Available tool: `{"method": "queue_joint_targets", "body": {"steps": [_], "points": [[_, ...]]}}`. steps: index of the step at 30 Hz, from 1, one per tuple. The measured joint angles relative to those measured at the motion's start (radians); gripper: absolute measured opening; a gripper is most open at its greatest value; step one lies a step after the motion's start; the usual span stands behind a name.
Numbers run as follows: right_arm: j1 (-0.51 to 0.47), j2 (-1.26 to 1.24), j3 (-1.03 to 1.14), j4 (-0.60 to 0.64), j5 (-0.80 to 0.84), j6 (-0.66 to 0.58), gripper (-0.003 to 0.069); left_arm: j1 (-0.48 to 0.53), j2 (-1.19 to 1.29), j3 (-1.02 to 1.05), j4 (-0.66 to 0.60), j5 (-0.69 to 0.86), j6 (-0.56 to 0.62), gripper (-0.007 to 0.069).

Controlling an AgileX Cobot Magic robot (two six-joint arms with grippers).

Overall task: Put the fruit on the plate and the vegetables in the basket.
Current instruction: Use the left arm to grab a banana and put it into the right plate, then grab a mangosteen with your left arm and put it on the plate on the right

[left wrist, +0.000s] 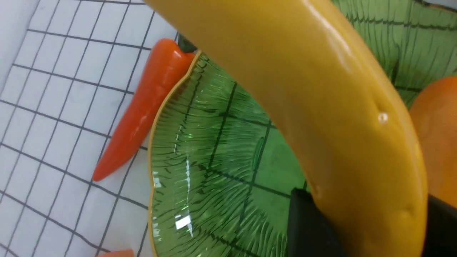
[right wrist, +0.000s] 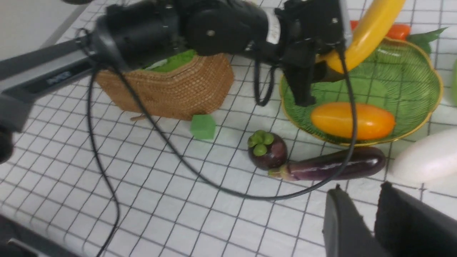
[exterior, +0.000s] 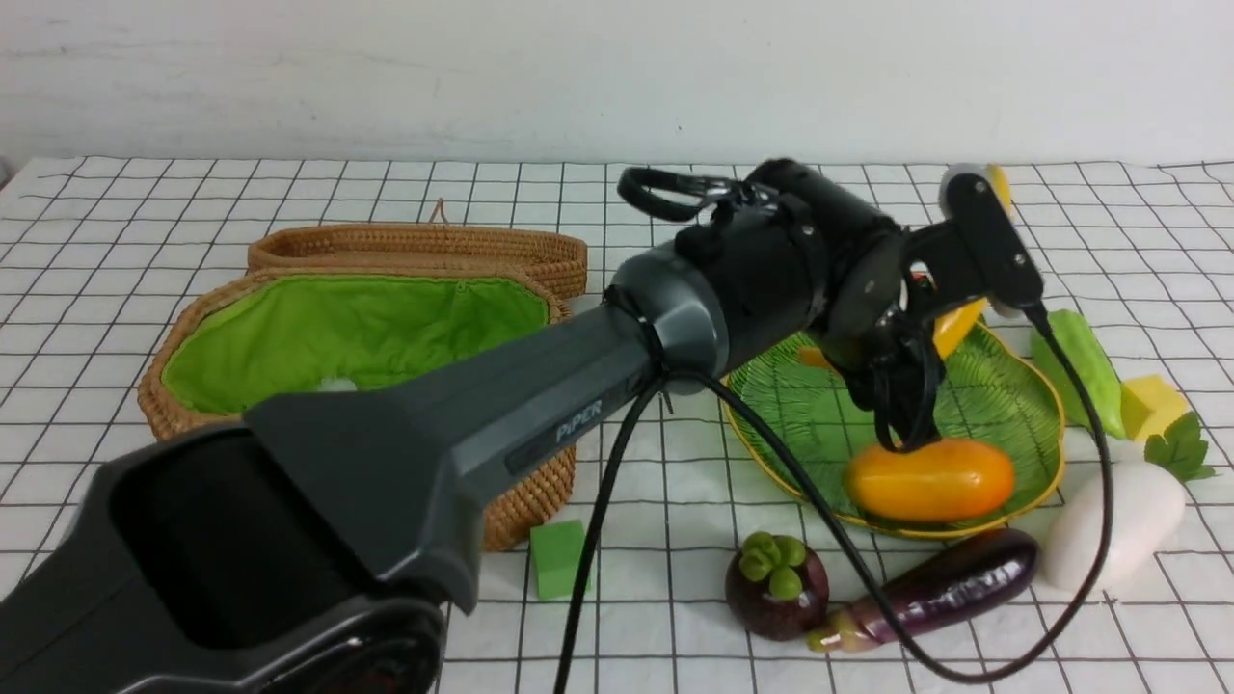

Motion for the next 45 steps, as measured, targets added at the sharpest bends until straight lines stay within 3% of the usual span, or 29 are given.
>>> {"method": "queue_joint_targets", "body": {"steps": [4, 9, 10, 12, 17, 20, 22, 25, 26, 27, 29, 35, 37, 42, 44, 45], "points": [[0.0, 0.0, 0.0, 0.086, 0.0, -0.034, 0.0176, 0.035, 0.034, 0.0, -0.045, -0.025, 0.0, 0.0319], [0.0, 0.0, 0.0, 0.12, 0.0, -0.062, 0.0178, 0.051, 0.036, 0.008, -0.115, -0.029, 0.0, 0.0456], [0.0, 0.0, 0.0, 0.118, -0.004, -0.064, 0.018, 0.05, 0.036, 0.008, -0.13, -0.025, 0.0, 0.0529], [0.0, 0.0, 0.0, 0.114, -0.014, -0.064, 0.018, 0.049, 0.036, 0.008, -0.148, -0.012, 0.0, 0.0584], [0.0, 0.0, 0.0, 0.111, -0.024, -0.064, 0.018, 0.049, 0.02, 0.021, -0.164, 0.033, 0.0, 0.0621], [0.0, 0.0, 0.0, 0.111, -0.025, -0.064, 0.018, 0.05, -0.047, 0.035, -0.172, 0.103, -0.02, 0.0549], [0.0, 0.0, 0.0, 0.104, -0.025, -0.065, 0.0182, 0.05, -0.099, 0.035, -0.19, 0.152, -0.073, 0.0463], [0.0, 0.0, 0.0, 0.096, -0.025, -0.066, 0.0183, 0.05, -0.197, 0.035, -0.206, 0.276, -0.205, 0.0244], [0.0, 0.0, 0.0, 0.094, -0.025, -0.066, 0.0183, 0.05, -0.204, 0.035, -0.207, 0.276, -0.205, 0.0244], [0.0, 0.0, 0.0, 0.088, -0.025, -0.068, 0.0183, 0.05, -0.257, 0.035, -0.208, 0.368, -0.265, 0.0107], [0.0, 0.0, 0.0, 0.078, -0.025, -0.087, 0.0183, 0.05, -0.316, 0.035, -0.206, 0.503, -0.305, -0.0011], [0.0, 0.0, 0.0, 0.076, -0.031, -0.094, 0.0187, 0.05, -0.421, 0.069, -0.194, 0.566, -0.357, -0.0013], [0.0, 0.0, 0.0, 0.076, -0.031, -0.094, 0.019, 0.048, -0.489, 0.169, -0.197, 0.566, -0.396, -0.0013], [0.0, 0.0, 0.0, 0.077, -0.041, -0.103, 0.0194, 0.04, -0.54, 0.37, -0.232, 0.568, -0.325, 0.0003], [0.0, 0.0, 0.0, 0.077, -0.043, -0.111, 0.0194, 0.038, -0.53, 0.46, -0.274, 0.536, -0.247, 0.0071], [0.0, 0.0, 0.0, 0.077, -0.043, -0.112, 0.0194, 0.038, -0.516, 0.488, -0.304, 0.505, -0.209, 0.014]]}}
